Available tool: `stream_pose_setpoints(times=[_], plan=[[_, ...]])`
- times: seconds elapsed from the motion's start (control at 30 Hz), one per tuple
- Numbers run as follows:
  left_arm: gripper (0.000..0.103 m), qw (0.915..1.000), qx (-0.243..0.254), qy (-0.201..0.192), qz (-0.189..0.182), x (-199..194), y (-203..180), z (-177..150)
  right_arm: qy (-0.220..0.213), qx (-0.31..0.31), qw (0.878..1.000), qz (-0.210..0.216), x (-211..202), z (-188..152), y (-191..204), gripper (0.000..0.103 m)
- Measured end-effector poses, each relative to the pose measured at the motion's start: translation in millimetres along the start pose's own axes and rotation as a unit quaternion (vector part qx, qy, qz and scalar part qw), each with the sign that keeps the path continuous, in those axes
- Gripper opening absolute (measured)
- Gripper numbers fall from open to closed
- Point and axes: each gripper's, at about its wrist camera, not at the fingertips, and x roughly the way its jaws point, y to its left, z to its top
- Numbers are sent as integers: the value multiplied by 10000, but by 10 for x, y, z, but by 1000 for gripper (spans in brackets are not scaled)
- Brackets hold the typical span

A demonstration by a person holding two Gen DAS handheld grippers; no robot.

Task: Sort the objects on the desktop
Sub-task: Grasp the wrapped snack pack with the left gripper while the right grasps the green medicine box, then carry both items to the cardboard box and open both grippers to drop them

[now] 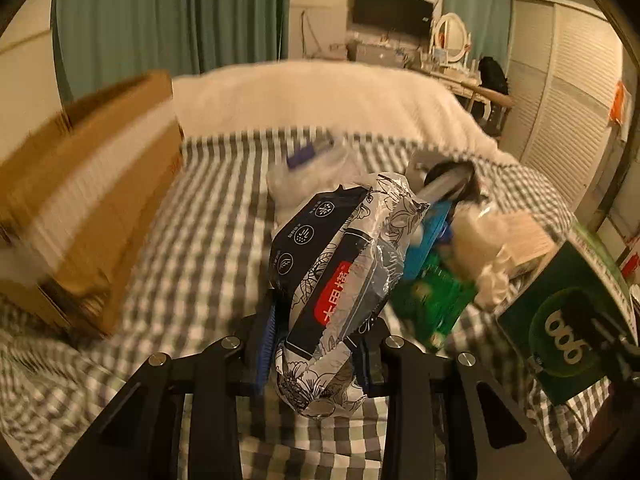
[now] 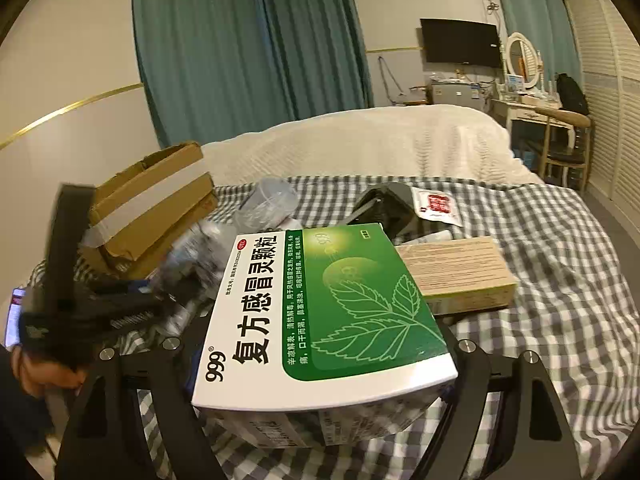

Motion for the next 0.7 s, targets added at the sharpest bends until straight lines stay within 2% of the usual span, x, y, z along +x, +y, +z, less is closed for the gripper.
stream_pose_setpoints(times=[0.13, 0.23, 0.37, 0.5, 0.63, 0.7], plan=[[33, 9997, -195, -159, -30, -197, 112, 242, 1, 25, 9999, -141, -173, 164, 153, 81], [33, 9985, -425, -345, 5, -406, 352, 486, -55, -107, 9997, -209, -272, 398, 380, 80], [33, 9950, -644, -740, 189, -728, 759, 810, -213, 58, 9997, 95, -331, 899, 705, 81], [33, 9885, -929, -1113, 425, -982, 1231, 1149, -330, -37, 9988, 347, -258, 1336, 1110, 81], [33, 9826, -1066, -1287, 815, -1048, 1719, 1376, -321, -187, 9972, 653, -40, 1662, 1566, 81], [33, 9808, -1152, -1311, 873, -979, 1944, 1411, -268, -325, 9960, 791, 147, 1807, 1825, 81]])
